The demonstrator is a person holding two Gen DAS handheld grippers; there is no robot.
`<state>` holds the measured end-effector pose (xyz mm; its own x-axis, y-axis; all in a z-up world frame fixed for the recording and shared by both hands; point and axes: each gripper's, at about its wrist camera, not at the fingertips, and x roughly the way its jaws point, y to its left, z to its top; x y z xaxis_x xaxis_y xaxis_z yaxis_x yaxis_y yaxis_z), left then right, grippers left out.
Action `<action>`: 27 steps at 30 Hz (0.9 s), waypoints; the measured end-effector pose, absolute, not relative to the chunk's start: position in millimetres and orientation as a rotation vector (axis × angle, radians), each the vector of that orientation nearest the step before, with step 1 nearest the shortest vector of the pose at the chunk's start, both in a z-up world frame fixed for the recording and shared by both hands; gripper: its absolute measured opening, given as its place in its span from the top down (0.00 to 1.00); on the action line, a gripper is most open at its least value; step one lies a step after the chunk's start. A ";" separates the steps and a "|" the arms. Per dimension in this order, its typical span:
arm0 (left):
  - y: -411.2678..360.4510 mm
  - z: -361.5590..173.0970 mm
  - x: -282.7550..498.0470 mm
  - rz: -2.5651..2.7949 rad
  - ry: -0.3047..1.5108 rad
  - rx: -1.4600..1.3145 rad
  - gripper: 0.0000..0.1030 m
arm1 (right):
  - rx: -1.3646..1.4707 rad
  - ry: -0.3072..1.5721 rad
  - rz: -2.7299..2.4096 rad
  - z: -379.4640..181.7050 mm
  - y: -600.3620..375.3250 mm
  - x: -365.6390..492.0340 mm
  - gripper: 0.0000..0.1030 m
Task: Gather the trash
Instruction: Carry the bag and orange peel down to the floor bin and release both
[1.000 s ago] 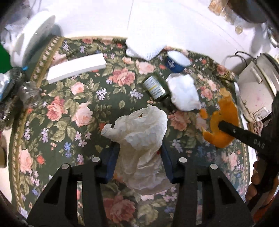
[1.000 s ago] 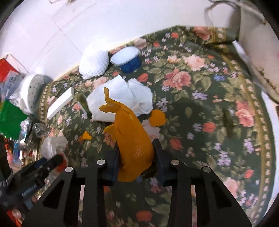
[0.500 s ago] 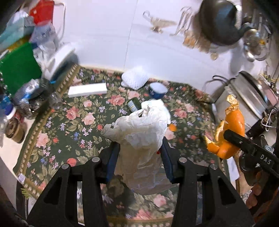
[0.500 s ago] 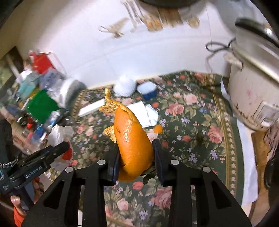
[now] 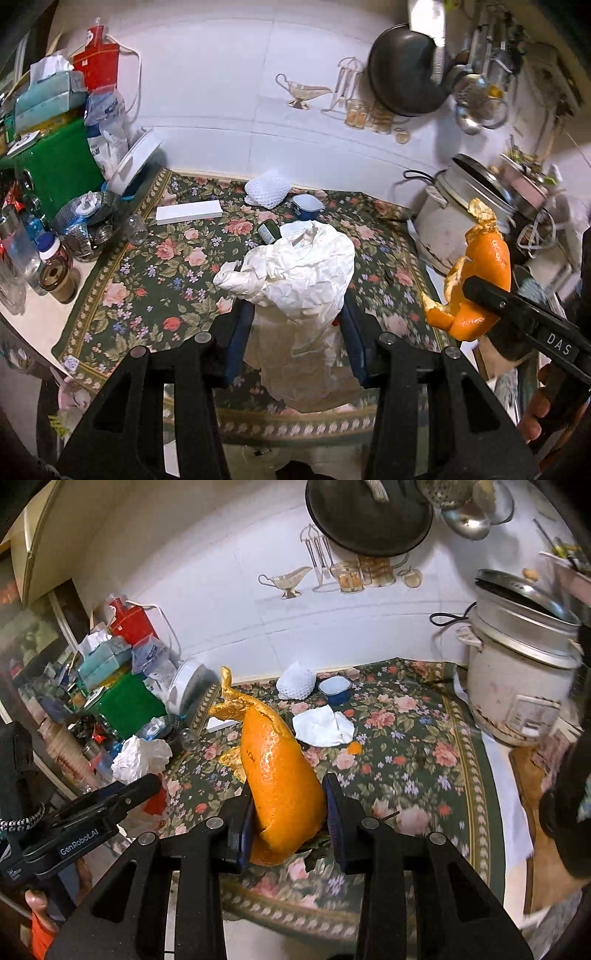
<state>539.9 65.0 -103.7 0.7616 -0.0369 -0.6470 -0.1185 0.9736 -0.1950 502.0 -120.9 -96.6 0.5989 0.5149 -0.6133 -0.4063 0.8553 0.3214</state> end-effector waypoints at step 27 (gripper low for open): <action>95.3 -174.9 341.4 -0.100 0.918 -0.166 0.56 | 0.209 0.933 0.391 -155.4 -64.7 286.8 0.70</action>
<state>341.4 95.3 -174.9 0.6043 -0.1566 -0.7812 0.0151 0.9826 -0.1853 286.8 -64.7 -155.4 0.5318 0.4143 -0.7386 -0.2361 0.9101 0.3405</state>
